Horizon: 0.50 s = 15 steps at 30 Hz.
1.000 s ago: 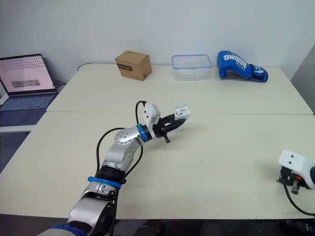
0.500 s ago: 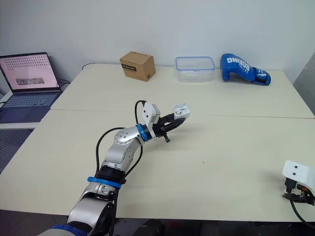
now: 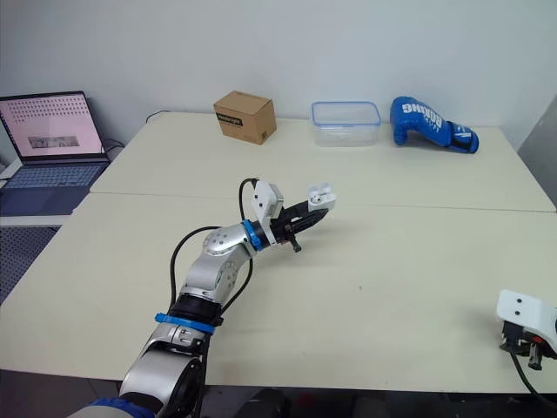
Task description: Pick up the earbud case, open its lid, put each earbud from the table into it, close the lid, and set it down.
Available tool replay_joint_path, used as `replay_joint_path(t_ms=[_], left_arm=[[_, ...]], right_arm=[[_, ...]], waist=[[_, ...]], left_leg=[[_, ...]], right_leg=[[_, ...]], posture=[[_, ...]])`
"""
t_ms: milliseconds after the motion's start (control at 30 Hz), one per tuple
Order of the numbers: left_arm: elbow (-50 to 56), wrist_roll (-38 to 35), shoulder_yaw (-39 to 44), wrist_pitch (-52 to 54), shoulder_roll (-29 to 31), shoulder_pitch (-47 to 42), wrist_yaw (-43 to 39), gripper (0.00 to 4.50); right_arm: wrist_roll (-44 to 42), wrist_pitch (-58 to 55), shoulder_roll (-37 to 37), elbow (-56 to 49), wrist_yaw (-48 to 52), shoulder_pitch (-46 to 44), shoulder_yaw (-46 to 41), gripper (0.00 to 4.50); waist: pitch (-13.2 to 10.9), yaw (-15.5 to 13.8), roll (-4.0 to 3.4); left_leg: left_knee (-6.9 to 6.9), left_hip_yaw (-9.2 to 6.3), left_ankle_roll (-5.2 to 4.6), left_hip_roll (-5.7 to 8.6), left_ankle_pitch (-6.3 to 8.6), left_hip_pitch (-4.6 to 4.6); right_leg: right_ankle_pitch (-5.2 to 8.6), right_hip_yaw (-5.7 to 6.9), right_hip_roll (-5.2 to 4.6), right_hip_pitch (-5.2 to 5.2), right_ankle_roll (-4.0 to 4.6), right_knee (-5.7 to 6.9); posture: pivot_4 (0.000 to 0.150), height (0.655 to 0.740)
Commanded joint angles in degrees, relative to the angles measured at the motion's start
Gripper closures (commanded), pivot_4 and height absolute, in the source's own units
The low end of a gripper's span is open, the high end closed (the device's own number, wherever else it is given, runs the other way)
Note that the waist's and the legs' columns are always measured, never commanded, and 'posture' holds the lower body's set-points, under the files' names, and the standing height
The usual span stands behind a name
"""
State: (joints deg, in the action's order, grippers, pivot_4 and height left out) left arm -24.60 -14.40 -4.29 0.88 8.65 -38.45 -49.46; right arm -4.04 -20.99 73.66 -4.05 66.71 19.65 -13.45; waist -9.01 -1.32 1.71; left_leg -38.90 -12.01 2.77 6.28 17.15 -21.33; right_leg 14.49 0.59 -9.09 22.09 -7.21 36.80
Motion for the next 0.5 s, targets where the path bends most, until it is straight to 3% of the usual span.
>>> replay_joint_path(t_ms=[33,167,267,500], left_arm=[[1.86,-0.67,0.13,-0.79,-0.41,-0.81,-0.39,3.76],[1.64,-1.6,-0.09,-0.07,-0.69,-1.65,-2.22,3.76],[1.96,-2.75,-0.67,1.72,-0.93,-2.28,-4.72,3.76],[1.66,-4.04,-1.4,5.07,-0.95,-4.72,-8.99,3.76]], right_arm=[[-2.53,-4.45,-3.4,-1.26,-1.3,-1.73,-1.01,4.16],[-12.01,-11.0,-13.58,-12.25,-7.09,-13.02,-3.73,4.16],[-19.87,-17.69,-26.95,-21.09,-19.31,-25.97,-4.6,4.16],[-24.88,-23.35,-49.28,-32.78,-42.42,-41.34,-2.61,4.16]], waist=[[-0.01,0.03,0.06],[-0.12,1.19,-0.04],[-0.15,1.8,-0.43],[-0.16,0.95,-0.6]], left_leg=[[0.0,0.0,0.0,0.0,0.0,0.01],[0.04,0.07,0.01,-0.07,0.01,0.1],[0.11,0.21,0.01,-0.06,0.01,0.13],[0.06,-0.16,0.02,0.06,0.0,-0.27]], right_leg=[[0.0,0.0,0.0,0.0,0.0,0.0],[-0.01,-0.09,0.05,0.02,0.01,0.05],[0.0,-0.22,0.01,0.1,0.01,0.07],[0.0,0.0,-0.05,0.37,0.01,0.02]], posture=[[0.15,0.74],[0.15,0.74],[0.15,0.74],[0.15,0.74]])
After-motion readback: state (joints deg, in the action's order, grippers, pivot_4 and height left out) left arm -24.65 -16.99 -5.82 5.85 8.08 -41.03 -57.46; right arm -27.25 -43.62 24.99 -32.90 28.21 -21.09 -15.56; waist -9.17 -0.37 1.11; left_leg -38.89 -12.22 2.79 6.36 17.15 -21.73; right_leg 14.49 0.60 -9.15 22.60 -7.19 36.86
